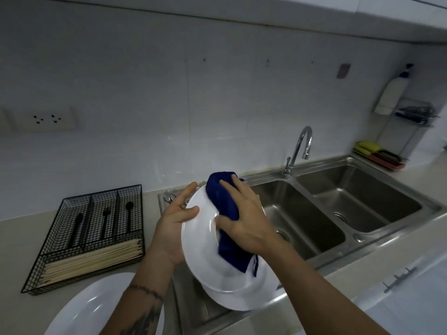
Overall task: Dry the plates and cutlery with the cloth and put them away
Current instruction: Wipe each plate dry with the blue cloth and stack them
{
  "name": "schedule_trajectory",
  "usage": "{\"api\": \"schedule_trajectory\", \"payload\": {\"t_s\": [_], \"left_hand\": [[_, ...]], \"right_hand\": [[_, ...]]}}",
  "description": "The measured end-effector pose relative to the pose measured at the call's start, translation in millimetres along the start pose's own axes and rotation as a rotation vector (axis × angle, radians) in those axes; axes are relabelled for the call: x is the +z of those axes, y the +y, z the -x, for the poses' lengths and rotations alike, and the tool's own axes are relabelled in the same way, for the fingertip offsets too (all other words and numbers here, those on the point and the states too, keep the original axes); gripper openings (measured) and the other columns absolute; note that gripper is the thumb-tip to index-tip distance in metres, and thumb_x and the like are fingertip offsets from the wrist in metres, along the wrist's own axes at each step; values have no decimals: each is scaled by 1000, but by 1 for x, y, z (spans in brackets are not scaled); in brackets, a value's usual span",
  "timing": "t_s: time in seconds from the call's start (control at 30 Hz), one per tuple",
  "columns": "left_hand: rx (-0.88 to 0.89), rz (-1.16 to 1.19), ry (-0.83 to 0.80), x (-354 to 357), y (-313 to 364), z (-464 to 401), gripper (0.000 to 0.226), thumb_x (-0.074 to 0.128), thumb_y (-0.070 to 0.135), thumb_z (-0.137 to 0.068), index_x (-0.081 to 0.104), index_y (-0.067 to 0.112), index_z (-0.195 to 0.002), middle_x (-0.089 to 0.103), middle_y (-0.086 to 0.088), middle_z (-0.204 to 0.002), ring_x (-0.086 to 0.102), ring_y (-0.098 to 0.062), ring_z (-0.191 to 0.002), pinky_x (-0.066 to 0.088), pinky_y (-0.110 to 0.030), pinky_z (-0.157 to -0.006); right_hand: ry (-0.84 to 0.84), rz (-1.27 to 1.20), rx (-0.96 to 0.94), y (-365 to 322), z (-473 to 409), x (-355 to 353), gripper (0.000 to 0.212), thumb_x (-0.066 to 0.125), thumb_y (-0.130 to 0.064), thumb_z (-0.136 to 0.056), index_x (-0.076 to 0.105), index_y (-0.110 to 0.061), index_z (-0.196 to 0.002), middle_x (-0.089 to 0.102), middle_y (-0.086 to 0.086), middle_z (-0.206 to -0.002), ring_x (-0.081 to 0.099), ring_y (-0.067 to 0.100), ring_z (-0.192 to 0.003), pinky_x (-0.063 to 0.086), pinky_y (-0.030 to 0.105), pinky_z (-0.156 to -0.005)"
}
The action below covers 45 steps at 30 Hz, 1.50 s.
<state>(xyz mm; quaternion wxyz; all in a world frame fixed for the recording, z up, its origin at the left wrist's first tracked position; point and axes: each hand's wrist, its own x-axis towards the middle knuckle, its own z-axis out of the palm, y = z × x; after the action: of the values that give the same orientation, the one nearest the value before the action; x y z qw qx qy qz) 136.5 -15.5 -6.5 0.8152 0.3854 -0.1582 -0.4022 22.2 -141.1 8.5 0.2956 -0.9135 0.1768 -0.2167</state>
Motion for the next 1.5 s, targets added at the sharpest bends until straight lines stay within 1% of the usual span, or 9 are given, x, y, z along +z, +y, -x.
{"api": "schedule_trajectory", "payload": {"t_s": [0.2,0.37,0.5,0.7,0.8,1.0,1.17,1.4,1.5], "left_hand": [[36,53,5,-16,-7,9,59,51,-2,-78,56,15,-134,69,-8,-114,69,-32,-89,60,-44,-69],[-31,-10,132,-32,-23,14,56,56,3,-80,58,20,-133,64,-16,-126,65,-40,-99,56,-50,-81],[42,-409,232,-37,-15,-3,50,52,-8,-87,64,23,-124,68,-9,-122,66,-32,-106,52,-50,-94],[79,-759,125,-23,-6,-8,53,50,-11,-91,59,20,-133,72,9,-114,68,-12,-106,55,-37,-92],[120,-656,97,-28,-19,1,53,50,-11,-93,60,26,-130,70,5,-121,66,-16,-112,53,-39,-93],[216,-585,155,-9,-37,10,51,49,-9,-93,61,26,-128,73,4,-114,68,-11,-105,55,-21,-79],[115,-429,99,-3,-35,10,53,46,-11,-94,56,23,-133,70,-2,-121,67,-22,-111,53,-36,-89],[121,-313,-120,14,-23,16,58,52,-9,-87,51,21,-137,67,1,-128,66,-21,-112,58,-30,-83],[153,-283,-11,16,-21,16,55,49,-11,-91,54,21,-136,67,-2,-126,66,-23,-112,57,-35,-90]], "right_hand": [[14,-342,216,23,9,-9,69,54,-39,-70,42,-44,-137,31,-20,-143,26,15,-137,24,45,-113],[-79,-635,318,46,26,-7,46,62,-29,-66,63,-35,-112,67,6,-104,64,25,-92,55,39,-80],[-28,-570,282,54,25,-11,38,60,-24,-63,66,-22,-101,61,15,-84,56,26,-73,48,36,-62],[-94,-301,199,45,22,-31,65,57,-37,-64,51,-43,-129,41,-7,-113,49,10,-102,41,23,-83],[-79,-295,156,42,24,-35,64,56,-35,-66,51,-42,-130,41,-7,-113,50,10,-100,43,22,-84],[36,-332,205,56,30,-34,64,55,-31,-67,53,-33,-130,48,-3,-117,52,7,-103,39,22,-84],[95,-338,214,60,29,-39,50,54,-30,-68,58,-33,-118,55,-4,-114,56,9,-99,45,27,-84],[157,-518,270,61,19,-49,8,55,-21,-67,55,-14,-71,52,1,-64,49,16,-59,41,36,-60],[175,-505,266,55,26,-46,25,54,-25,-70,61,-39,-89,63,-9,-93,59,14,-85,46,37,-77]]}}
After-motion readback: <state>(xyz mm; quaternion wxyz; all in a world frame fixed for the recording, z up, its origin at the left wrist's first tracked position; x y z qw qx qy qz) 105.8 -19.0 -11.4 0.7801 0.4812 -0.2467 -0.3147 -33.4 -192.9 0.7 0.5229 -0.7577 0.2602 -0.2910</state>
